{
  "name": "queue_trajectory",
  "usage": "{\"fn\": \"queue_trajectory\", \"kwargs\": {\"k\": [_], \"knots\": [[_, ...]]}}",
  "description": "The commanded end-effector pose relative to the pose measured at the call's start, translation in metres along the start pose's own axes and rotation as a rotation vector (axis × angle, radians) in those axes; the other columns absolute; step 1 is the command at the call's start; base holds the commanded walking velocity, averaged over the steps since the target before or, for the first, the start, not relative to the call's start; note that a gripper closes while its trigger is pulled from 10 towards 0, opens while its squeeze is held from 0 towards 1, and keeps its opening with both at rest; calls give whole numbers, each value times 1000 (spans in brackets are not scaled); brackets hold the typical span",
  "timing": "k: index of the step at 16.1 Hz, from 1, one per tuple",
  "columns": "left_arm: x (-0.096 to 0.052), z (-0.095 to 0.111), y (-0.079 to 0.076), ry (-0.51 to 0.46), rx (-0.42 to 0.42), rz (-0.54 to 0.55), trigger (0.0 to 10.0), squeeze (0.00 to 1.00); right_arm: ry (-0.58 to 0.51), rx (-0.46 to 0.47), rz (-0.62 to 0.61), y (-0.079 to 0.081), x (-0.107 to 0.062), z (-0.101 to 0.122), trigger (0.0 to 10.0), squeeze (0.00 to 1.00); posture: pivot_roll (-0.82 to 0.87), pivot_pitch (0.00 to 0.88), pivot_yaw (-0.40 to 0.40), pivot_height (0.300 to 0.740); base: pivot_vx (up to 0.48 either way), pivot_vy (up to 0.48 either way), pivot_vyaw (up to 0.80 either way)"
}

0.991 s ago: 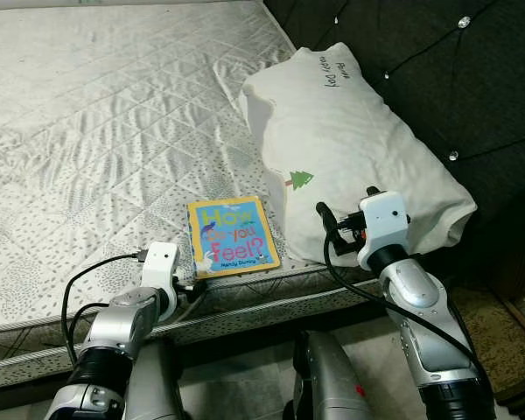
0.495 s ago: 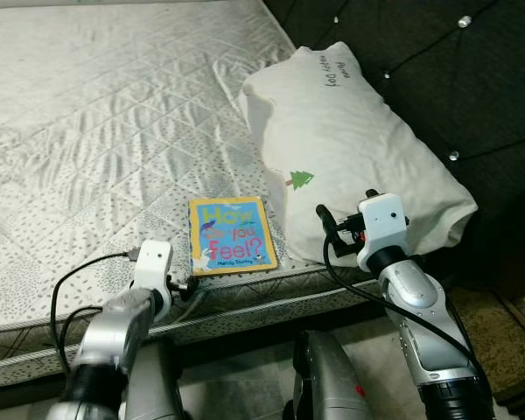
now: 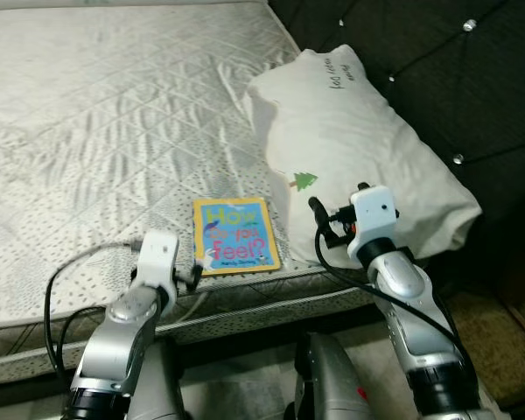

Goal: Clean up the room

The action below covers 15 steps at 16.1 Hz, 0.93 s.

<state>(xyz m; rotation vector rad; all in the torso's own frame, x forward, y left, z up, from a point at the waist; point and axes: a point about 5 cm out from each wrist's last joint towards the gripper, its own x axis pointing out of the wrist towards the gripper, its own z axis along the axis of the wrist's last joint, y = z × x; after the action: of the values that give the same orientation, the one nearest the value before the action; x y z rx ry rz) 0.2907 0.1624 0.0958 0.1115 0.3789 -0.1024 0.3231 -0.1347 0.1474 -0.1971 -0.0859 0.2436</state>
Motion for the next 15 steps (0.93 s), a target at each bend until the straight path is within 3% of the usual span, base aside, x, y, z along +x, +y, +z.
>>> {"fn": "queue_trajectory", "kwargs": {"k": [1, 5, 6, 8, 10, 13, 15], "knots": [[-5, 20, 1, -130, 7, 41, 10000, 0, -6, 18, -6, 1, 3, 0, 10000, 0, 32, 28, -72, 554, 0, 0, 0], [-16, 53, 5, -347, 110, 77, 10000, 0, 35, 32, 39, 9, 13, -4, 10000, 0, 61, 0, -88, 554, 0, 0, 0], [-24, 68, 11, -468, 163, 143, 10000, 0, 21, 59, 49, 16, 17, -1, 10000, 0, 77, 0, -87, 554, 0, 0, 0], [-31, 70, 16, -539, 168, 184, 10000, 0, 4, 66, 18, 15, 20, 2, 10000, 0, 77, 0, -90, 554, 0, 0, 0], [-30, 48, 30, -490, 96, 284, 10000, 0, -32, 112, -13, 12, 21, 7, 10000, 0, 74, 0, -72, 554, 0, 0, 0], [-41, 42, 39, -526, 7, 366, 10000, 0, -69, 219, -68, 1, 23, 12, 10000, 0, 83, 0, -48, 562, 0, 0, 0], [-43, 44, 48, -558, 17, 402, 10000, 0, -89, 244, -81, -1, 29, 18, 10000, 0, 93, 0, -47, 581, 0, 0, 0]]}}
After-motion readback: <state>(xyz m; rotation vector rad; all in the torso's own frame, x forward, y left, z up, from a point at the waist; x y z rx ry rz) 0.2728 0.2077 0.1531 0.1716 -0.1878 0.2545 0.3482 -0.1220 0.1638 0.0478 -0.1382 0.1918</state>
